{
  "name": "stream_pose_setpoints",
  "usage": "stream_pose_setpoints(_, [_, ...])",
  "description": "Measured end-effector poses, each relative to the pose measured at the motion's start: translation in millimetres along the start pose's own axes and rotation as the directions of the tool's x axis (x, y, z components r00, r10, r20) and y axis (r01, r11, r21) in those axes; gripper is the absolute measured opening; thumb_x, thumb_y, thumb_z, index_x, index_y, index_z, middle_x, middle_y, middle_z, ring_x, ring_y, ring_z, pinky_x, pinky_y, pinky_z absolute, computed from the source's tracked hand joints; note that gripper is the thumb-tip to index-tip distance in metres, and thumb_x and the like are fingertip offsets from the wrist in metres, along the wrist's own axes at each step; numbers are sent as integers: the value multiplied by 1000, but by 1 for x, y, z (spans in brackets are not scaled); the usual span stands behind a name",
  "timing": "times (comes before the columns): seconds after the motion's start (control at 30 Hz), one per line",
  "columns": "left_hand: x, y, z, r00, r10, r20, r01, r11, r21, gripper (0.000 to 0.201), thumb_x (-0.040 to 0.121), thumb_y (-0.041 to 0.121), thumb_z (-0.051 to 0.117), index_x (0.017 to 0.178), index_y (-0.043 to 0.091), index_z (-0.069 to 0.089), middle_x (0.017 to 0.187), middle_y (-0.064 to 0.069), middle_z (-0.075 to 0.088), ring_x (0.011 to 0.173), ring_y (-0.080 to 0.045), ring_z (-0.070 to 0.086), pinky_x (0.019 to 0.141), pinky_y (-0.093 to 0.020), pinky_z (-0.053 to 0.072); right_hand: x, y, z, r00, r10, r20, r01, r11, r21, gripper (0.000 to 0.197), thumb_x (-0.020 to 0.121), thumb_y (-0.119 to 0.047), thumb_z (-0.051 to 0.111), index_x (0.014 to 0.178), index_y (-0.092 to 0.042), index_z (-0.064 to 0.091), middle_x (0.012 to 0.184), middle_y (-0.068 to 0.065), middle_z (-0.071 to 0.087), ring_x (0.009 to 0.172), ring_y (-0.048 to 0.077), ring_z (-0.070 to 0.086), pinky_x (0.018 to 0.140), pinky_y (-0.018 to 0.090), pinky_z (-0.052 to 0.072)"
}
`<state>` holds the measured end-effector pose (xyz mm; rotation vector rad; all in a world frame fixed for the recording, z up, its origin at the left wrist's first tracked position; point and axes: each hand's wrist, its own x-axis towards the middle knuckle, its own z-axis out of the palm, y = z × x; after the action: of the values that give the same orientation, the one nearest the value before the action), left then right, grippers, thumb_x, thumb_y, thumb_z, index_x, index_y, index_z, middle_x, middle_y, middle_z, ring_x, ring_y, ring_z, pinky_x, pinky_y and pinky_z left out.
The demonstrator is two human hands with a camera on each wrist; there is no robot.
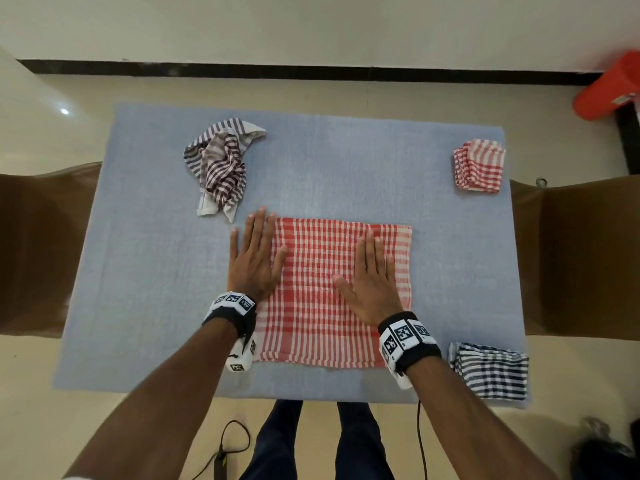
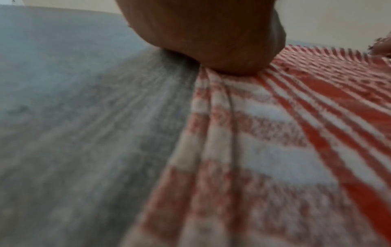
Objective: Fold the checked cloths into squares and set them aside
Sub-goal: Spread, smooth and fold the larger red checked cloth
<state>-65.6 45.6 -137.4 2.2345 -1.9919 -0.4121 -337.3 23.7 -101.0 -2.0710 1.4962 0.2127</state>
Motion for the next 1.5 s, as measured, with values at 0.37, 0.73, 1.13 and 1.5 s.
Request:
stream_pose_setpoints(0.37, [-1, 1, 3, 1000, 3, -22, -4, 1000, -18, 71, 105, 56, 22, 165, 24, 0, 173, 1, -6, 160, -17, -6, 128, -55, 3, 29, 59, -30, 994, 44, 96, -28, 987, -159, 90, 99, -72, 18, 157, -22, -29, 163, 0, -37, 154, 21, -26, 126, 55, -7])
stream_pose_setpoints(0.73, [0, 1, 2, 1000, 2, -24, -3, 1000, -16, 72, 104, 56, 22, 165, 25, 1, 174, 1, -4, 160, -17, -5, 128, -56, 4, -2, 82, -53, 936, 300, -186, -275, 949, 152, 59, 104, -34, 53, 149, 2, 37, 161, 24, 25, 149, 37, 28, 119, 49, 35])
stream_pose_setpoints(1.13, [10, -1, -17, 999, 36, 31, -35, 998, -53, 66, 107, 48, 34, 162, 16, 17, 171, -11, 13, 159, -29, 11, 128, -51, 13, -72, 59, -17, 913, 403, -63, -344, 844, 411, 25, 88, -33, 74, 101, -20, 57, 102, -1, 60, 90, 15, 62, 83, 40, 60])
stream_pose_setpoints(1.5, [59, -15, -62, 999, 15, 34, -15, 1000, 7, 12, 101, 23, 56, 104, 11, 58, 98, -11, 57, 83, -29, 58, 65, -38, 45, 44, 61, -96, 978, 135, -162, -127, 990, 56, 37, 97, 1, 54, 134, -4, 56, 137, 20, 50, 127, 37, 50, 104, 46, 46])
